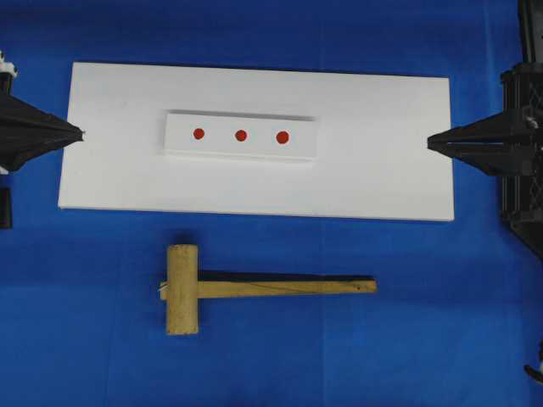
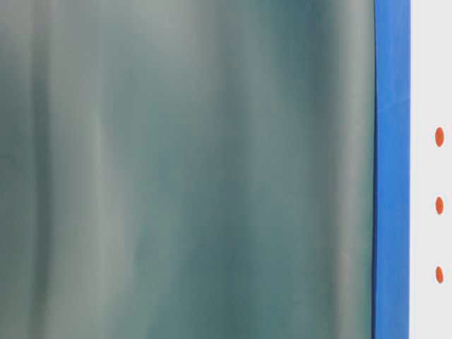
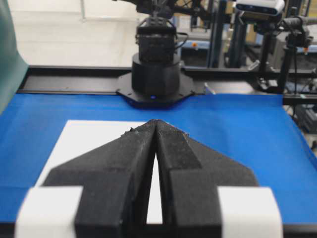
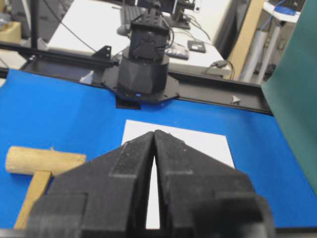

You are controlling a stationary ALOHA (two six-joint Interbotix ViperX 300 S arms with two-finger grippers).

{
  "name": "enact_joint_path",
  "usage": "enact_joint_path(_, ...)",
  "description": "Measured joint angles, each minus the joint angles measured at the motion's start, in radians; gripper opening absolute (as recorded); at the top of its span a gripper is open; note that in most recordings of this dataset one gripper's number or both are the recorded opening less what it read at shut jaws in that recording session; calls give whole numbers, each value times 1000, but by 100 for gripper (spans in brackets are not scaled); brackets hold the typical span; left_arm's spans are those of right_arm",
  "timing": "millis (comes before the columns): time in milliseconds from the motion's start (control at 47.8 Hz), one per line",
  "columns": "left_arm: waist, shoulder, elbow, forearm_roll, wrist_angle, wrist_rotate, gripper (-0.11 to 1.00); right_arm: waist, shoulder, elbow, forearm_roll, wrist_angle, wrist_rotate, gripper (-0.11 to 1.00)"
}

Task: Hit the mark with a hammer.
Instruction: 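Move the right gripper toward the wooden mallet's handle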

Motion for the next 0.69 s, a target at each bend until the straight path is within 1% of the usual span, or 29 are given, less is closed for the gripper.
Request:
enact_joint_path(105,-3,9,-2,-9,-2,-3,0,9,21,-11,2,6,9,-5)
enact_joint_path(251,-5,26,-2,-12,-2,-3,0,52,94,-54,2,31,43,-6)
enact_joint_path(377,-5,37,-2,-12,-2,-3,0,103,192,-98,3,32,97,-6)
enact_joint_path(523,-5,52,-2,-11,-5,-5,0,160,328,-153,3,32,140,-5)
enact_joint_path(607,-5,57,-2,-12,-6,-5,0,184,405,-184,5,32,167,-1)
enact_joint_path(691,-6,58,0,-12,-8,-5,0,198,482,-216,11,35,201,9)
